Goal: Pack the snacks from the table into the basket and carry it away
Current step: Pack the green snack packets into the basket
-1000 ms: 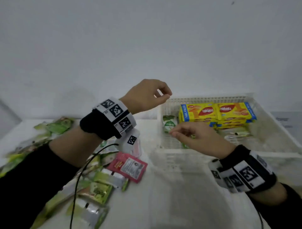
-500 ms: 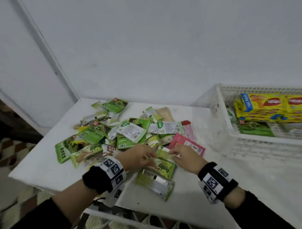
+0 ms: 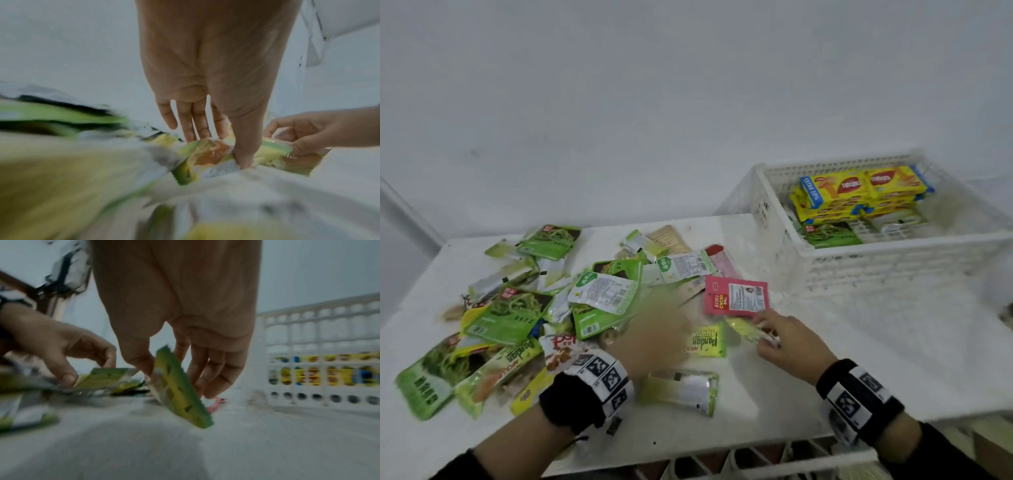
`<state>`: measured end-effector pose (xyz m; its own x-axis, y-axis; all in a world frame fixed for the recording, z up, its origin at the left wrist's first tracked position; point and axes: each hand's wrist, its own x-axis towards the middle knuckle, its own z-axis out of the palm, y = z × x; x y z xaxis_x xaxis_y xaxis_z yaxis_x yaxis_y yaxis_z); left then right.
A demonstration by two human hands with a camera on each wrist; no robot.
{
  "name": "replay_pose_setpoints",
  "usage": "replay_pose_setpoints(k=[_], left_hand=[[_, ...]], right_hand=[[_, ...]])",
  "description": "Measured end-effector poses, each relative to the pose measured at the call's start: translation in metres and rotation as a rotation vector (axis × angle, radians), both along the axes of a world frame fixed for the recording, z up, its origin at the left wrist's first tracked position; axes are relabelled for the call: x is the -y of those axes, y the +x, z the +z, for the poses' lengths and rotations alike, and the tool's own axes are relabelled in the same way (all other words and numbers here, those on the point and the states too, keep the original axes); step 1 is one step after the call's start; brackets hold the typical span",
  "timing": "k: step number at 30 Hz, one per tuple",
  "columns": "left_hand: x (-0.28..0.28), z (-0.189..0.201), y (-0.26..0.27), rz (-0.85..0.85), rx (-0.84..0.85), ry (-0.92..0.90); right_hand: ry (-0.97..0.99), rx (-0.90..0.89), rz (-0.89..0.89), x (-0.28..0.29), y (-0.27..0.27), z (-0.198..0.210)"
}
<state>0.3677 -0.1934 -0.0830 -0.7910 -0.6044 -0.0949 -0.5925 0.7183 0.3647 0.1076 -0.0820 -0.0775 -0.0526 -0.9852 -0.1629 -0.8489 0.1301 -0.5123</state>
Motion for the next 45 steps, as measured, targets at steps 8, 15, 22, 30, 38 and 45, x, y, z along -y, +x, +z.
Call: replay_pose_setpoints(k=[8, 15, 22, 30, 38, 45], left_hand=[[0.026, 0.107, -0.098, 0.027, -0.481, 0.259], [0.06, 0.171, -0.25, -0.051, -0.572, 0.136], [0.093, 0.174, -0.383, -0.123, -0.344, 0.09], [0.126, 0.1, -0.434, -0.148, 0.026, 0.106], [0.129, 0.071, -0.461, -0.21, 0.232, 0.157], [0.107, 0.062, -0.523, -0.386, 0.136, 0.132]], right_hand=[[-0.157, 0.418, -0.206, -0.012, -0.1, 0.092], [-0.186, 0.31, -0.238, 0.018, -0.218, 0.174], [-0.008, -0.185, -0.165, 0.078, -0.348, 0.195], [0.34, -0.854, 0.172, 0.156, -0.395, 0.117], [0.299, -0.811, 0.114, 0.17, -0.389, 0.087], [0.054, -0.448, -0.019, 0.136, -0.407, 0.158]])
